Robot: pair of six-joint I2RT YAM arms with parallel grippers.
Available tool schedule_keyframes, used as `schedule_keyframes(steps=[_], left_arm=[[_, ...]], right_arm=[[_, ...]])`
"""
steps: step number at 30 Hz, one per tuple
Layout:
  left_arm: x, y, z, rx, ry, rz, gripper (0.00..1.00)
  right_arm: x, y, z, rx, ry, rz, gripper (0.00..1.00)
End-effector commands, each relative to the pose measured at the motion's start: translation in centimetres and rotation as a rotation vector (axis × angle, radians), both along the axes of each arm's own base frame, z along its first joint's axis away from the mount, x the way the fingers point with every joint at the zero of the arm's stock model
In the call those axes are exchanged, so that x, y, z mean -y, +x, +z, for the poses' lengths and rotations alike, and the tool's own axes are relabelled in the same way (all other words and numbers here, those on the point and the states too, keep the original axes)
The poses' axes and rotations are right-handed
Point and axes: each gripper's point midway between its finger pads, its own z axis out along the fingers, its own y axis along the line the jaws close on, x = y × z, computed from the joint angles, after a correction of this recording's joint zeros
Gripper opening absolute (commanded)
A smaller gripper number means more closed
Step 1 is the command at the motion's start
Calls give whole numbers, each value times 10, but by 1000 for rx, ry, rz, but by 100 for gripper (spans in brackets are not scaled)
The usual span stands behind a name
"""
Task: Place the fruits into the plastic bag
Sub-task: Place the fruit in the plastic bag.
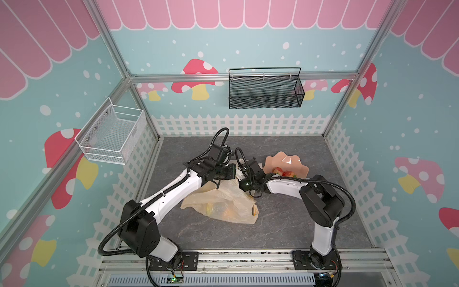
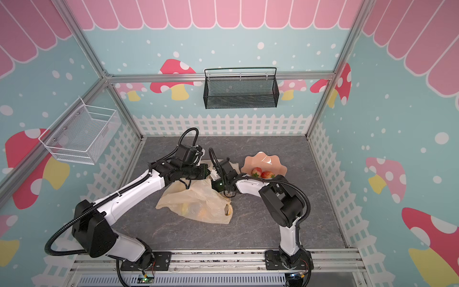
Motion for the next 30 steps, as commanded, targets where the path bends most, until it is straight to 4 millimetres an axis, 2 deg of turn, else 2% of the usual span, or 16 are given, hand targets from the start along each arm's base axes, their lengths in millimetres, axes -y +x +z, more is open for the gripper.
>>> schedule_keyframes(steps=[1,3,6,10,15,16,17,19,30], left_arm=[[4,2,19,43,-29,-3,0],[3,1,17,40,-27,-3,0],[2,1,17,42,-23,0,0],[-1,1,17,47,-15,5,0],[-3,1,17,53,-7,9,0],[-3,1,16,51,-4,10,0],[-4,1,15,49,-2,12,0],[-5,1,13,45,4,14,0],[-12,3,7,34,29,40,0]], right_arm=[[-14,8,-3,-49,26,-15,33],[-19,10,-1,-72,49,-22,38],[-21,9,1,-91,72,-26,53],[-15,4,2,-111,70,-37,77],[-2,-3,12,-111,76,-55,94],[0,-4,12,-114,72,-57,95],[3,-4,22,-99,86,-59,97],[8,-6,29,-91,90,-65,100],[31,-13,38,-93,47,-88,98]])
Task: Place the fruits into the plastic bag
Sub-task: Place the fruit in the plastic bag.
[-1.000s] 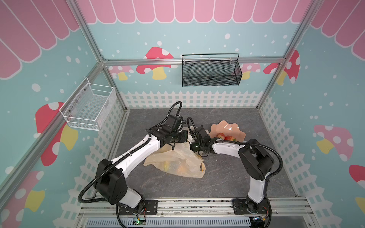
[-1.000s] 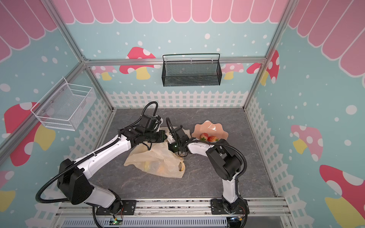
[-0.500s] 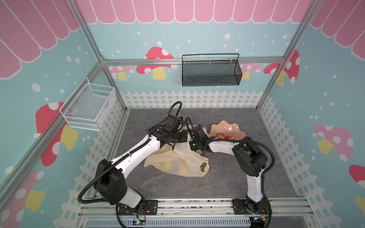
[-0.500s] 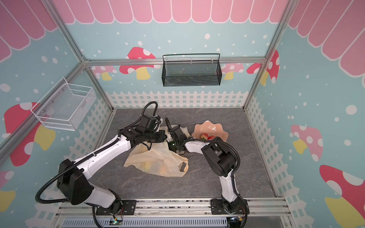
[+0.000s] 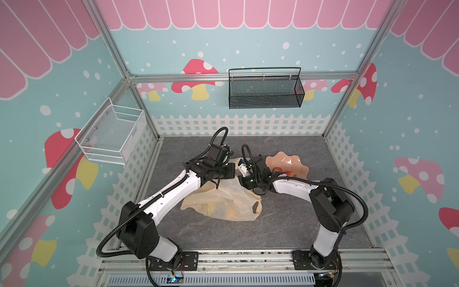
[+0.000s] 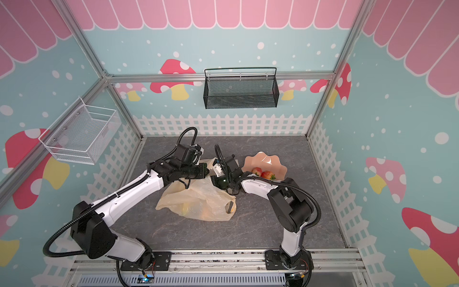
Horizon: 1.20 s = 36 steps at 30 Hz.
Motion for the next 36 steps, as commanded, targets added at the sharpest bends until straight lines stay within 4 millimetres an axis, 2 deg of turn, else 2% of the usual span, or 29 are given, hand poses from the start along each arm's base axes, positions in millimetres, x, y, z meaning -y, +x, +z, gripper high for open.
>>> schedule_keyframes(steps=[1,12,25,31,36], left_arm=[[-6,0,2,9,16,18,0],[-8,3,1,12,21,24,0],[-5,6,-1,4,20,16,0],[-4,6,-1,0,14,12,0],[-3,5,0,3,10,9,0]], right_arm=[[10,-5,5,4,-21,-9,98],[33,-20,11,17,-74,-38,97],[69,-18,34,115,-189,-139,98],[90,-10,43,150,-257,-206,99],[123,-4,47,163,-378,-275,98]])
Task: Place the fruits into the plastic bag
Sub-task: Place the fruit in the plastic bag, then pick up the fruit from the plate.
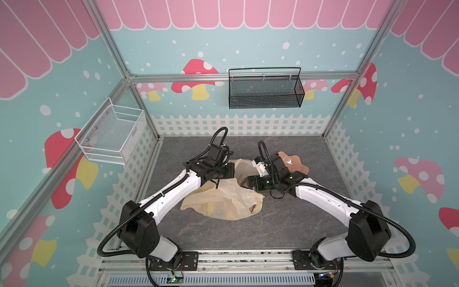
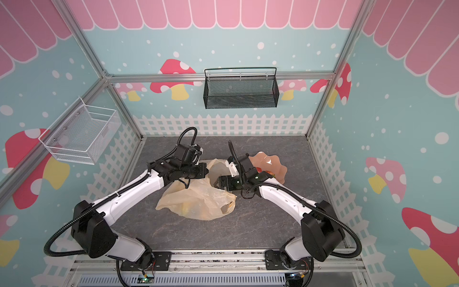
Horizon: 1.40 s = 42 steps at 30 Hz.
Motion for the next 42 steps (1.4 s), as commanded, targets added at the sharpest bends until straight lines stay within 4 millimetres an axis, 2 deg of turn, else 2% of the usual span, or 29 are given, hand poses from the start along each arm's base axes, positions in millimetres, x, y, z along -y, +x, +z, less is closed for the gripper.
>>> schedule_keyframes(steps=[1,5,9,11,13,16,20,31,36,42], left_arm=[[1,2,4,3,-4,-7,0],[1,1,5,5,-8,-9,0],[1,0,5,4,-12,-11,0],[1,-1,6,4,-12,-12,0],[1,-1,6,4,-14,-14,0],[0,-2,6,6,-13,-11,0],[-1,-3,7,6,-14,-10,0],[-3,-6,8,9,-18,-4,0],[-4,-7,9,10,-23,-4,0],[-4,-8,8,5,-23,-2,0]], right_arm=[[33,4,11,31,-108,-69,98],[78,10,25,50,-147,-169,97],[133,18,32,72,-260,-291,95],[154,22,33,73,-320,-322,93],[163,28,37,79,-345,-331,91],[166,37,41,84,-341,-337,88],[161,50,35,64,-326,-324,86],[151,98,-30,-48,-347,-309,78],[159,117,-63,-102,-402,-331,76],[166,134,-87,-126,-437,-353,75]])
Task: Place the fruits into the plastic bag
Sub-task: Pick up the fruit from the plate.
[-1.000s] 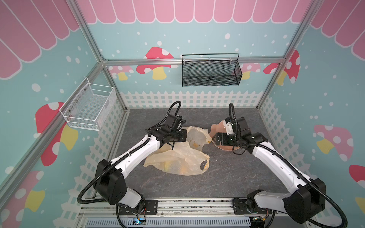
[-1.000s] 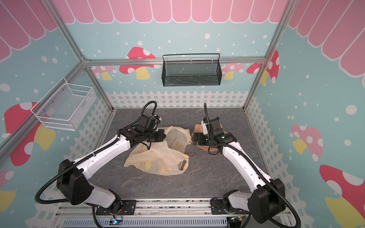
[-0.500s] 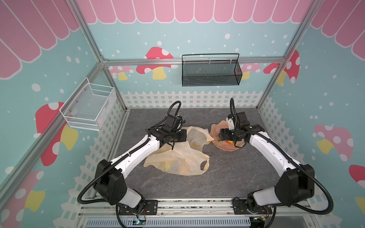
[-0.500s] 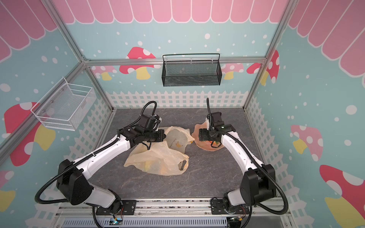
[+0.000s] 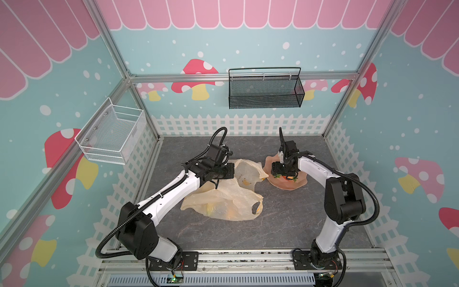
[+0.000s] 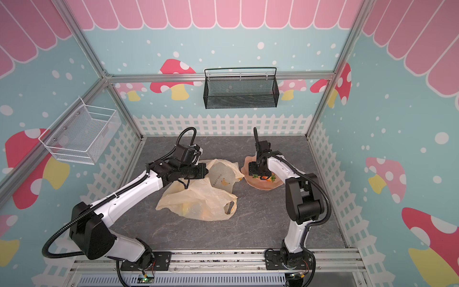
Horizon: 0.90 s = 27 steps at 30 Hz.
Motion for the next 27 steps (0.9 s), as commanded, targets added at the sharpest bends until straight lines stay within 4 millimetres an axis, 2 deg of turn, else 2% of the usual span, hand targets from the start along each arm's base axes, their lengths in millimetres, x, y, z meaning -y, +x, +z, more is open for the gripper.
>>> schedule_keyframes(steps=[1,3,4,12,19,27], left_arm=[[-3,-4,5,3,-13,3,0],[-3,-4,4,1,-12,3,0],[-3,-5,4,0,-11,4,0],[-3,-3,3,-3,-6,3,0],[-3,-3,3,-2,-3,5,0],[-2,-1,3,-3,-3,4,0]], right_arm=[[5,16,-2,20,-24,-9,75],[6,19,-7,12,-27,-12,74],[7,19,-16,-9,-31,-13,73],[6,29,-32,-26,-33,-13,69],[10,28,-45,-42,-50,-20,63],[14,32,-34,-8,-70,-21,55]])
